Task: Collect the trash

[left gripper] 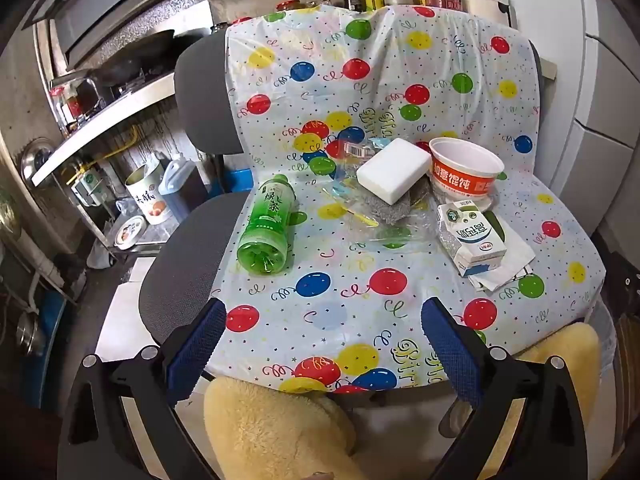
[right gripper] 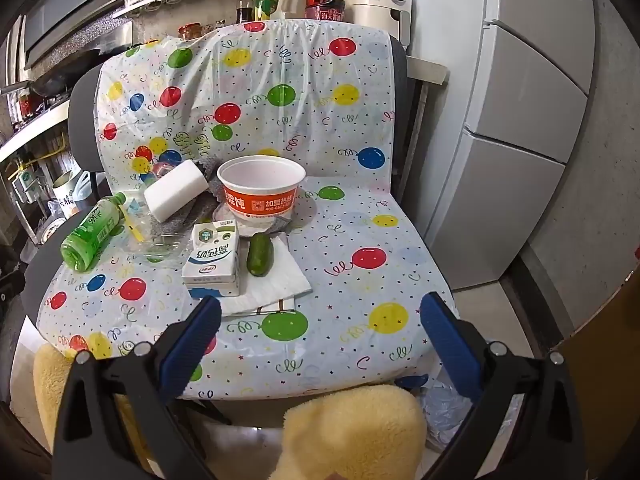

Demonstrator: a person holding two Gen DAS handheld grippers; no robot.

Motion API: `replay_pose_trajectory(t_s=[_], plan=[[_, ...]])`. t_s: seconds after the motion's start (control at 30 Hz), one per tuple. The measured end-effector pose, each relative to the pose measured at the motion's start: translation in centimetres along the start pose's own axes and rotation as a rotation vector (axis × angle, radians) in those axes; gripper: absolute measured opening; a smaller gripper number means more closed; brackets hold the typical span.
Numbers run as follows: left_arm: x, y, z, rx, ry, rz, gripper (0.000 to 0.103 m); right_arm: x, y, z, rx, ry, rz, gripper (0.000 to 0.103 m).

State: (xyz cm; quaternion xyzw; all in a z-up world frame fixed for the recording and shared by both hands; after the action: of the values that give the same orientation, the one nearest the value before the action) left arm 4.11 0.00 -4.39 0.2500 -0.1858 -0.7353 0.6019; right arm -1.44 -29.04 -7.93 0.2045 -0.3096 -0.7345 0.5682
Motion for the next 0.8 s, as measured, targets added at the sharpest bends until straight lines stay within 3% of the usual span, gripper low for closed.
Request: replay_pose_trajectory(t_s=[0.8], plan=[[-0.64, -0.04, -0.51, -0.003, -0.006, 0.001, 0.097, 0.30, 0.14, -0.21, 0.001, -0.015, -0.008, 0.097]])
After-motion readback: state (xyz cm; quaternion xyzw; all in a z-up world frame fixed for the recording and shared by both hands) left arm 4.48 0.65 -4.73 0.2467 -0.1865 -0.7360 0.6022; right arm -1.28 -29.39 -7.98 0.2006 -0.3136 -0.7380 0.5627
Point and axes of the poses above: each gripper's, at about its wrist camera, not at the fingertips, and z roughly against the way its jaws point, x to its right, y to its top, the point moved 6 cm from there along -z, roughly the way its jaws point, and after that the axes turned 7 degrees about -x, right-handed, at the moved point
